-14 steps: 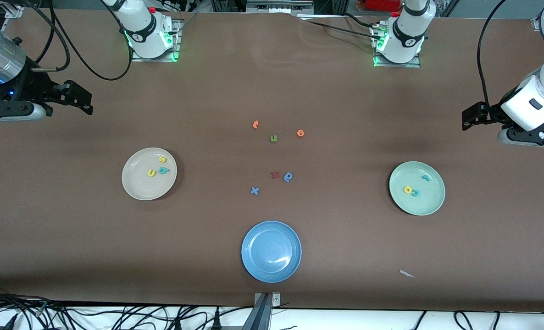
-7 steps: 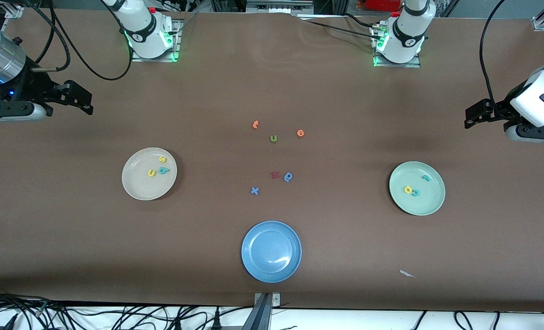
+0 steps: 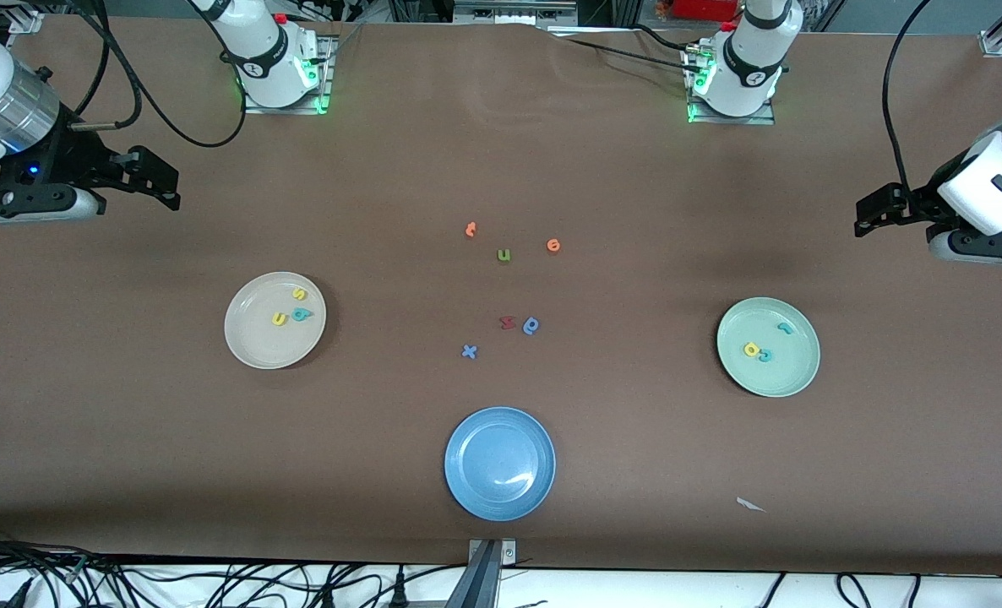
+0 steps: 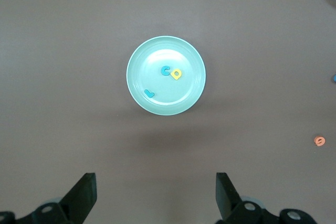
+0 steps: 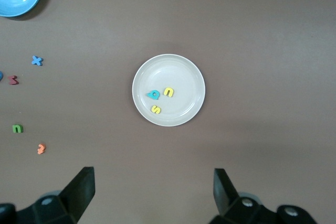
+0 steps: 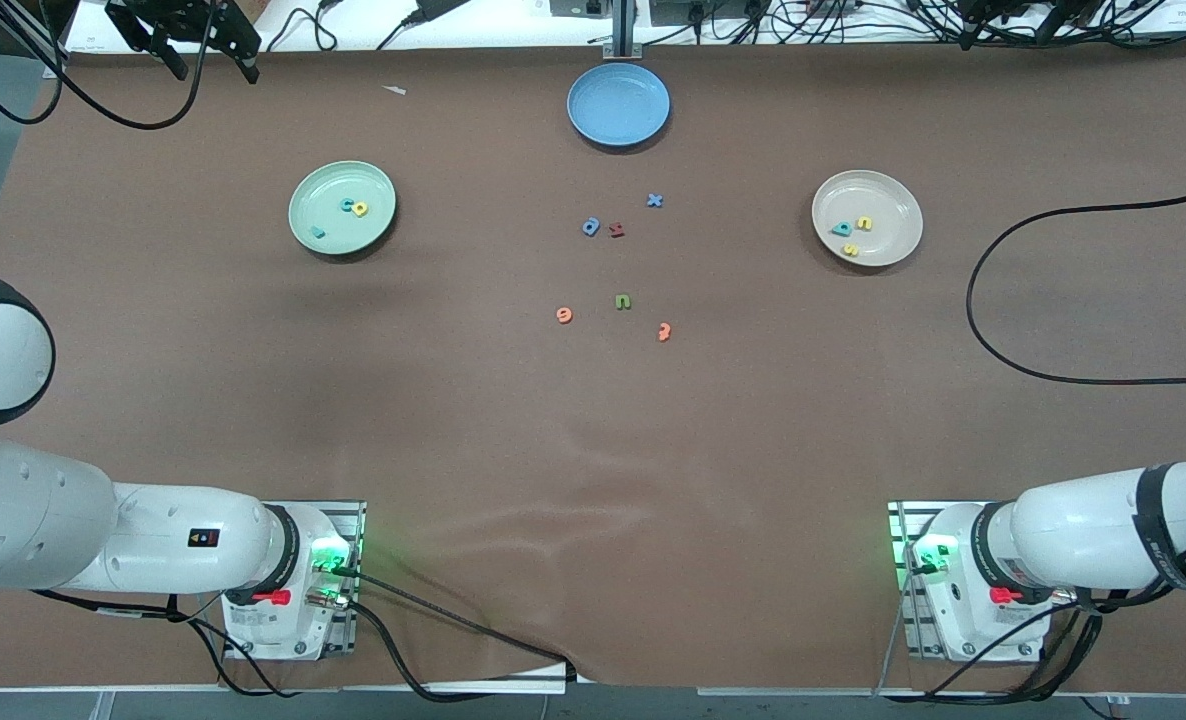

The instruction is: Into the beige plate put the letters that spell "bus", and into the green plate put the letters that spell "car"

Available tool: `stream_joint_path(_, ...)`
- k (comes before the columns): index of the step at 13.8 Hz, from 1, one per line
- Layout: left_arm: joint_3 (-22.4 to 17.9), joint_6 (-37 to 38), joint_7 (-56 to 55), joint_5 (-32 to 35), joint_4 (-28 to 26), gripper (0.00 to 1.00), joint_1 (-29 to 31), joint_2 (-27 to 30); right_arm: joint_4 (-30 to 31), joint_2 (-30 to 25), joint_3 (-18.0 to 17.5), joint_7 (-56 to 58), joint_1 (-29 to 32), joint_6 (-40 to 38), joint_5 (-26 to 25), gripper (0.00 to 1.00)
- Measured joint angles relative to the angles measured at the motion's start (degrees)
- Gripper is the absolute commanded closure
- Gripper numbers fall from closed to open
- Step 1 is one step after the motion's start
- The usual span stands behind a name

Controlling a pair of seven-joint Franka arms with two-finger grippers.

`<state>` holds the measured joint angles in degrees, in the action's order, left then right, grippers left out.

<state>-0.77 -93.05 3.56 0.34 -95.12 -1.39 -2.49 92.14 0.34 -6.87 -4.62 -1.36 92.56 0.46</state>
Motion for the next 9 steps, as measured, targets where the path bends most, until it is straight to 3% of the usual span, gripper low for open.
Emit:
stream_joint_path(5,0.01,0.0,0.0,0.0,-0.33,0.0,0.0,-0.47,-0.01,-0.01,3.17,0.1,0.21,0.03,0.0,0.0)
stream_joint_path(9,0.0,0.0,0.0,0.0,-0.34,0.0,0.01,-0.47,-0.01,-0.01,3.21,0.17,0.2,0.0,0.0,0.0)
